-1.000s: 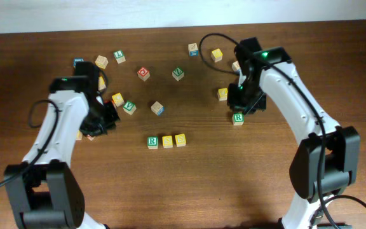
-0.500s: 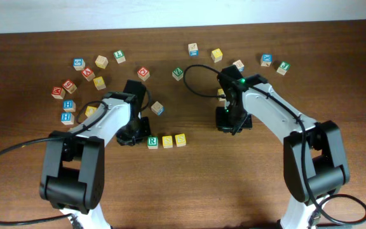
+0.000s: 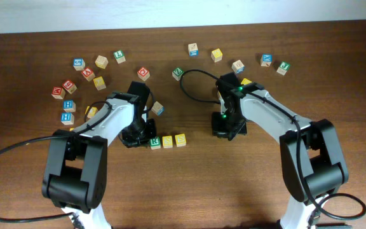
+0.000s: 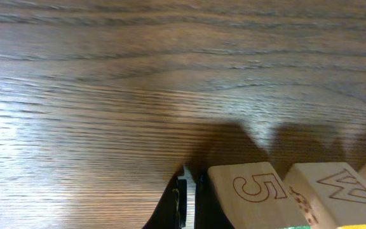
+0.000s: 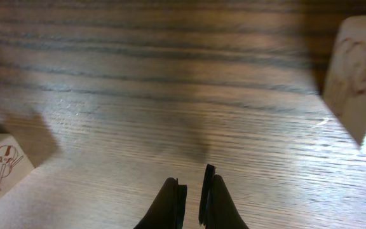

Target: Spell out RSS

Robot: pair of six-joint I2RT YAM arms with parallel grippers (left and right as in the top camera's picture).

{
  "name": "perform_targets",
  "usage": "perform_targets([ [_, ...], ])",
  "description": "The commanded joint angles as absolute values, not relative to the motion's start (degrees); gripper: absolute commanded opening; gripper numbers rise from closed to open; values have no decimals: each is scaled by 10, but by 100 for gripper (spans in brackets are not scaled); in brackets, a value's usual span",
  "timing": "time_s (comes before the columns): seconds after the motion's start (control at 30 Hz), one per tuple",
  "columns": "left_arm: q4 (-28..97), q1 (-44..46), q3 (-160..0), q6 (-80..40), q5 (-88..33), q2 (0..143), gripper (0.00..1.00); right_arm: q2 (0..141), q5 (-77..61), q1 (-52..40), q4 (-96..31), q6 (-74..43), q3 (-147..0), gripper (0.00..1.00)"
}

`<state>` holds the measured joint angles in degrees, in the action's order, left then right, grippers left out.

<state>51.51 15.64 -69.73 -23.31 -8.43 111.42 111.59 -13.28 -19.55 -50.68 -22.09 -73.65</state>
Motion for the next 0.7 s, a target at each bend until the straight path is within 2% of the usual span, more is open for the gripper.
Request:
perform_targets([
  [0.0, 507, 160, -690, -226, -115, 1137, 0, 1119, -150, -213, -501, -219, -732, 4],
  [0.67, 441, 198, -690, -258, -157, 1137, 0, 1119, -163, -233, -494, -256, -732, 4],
])
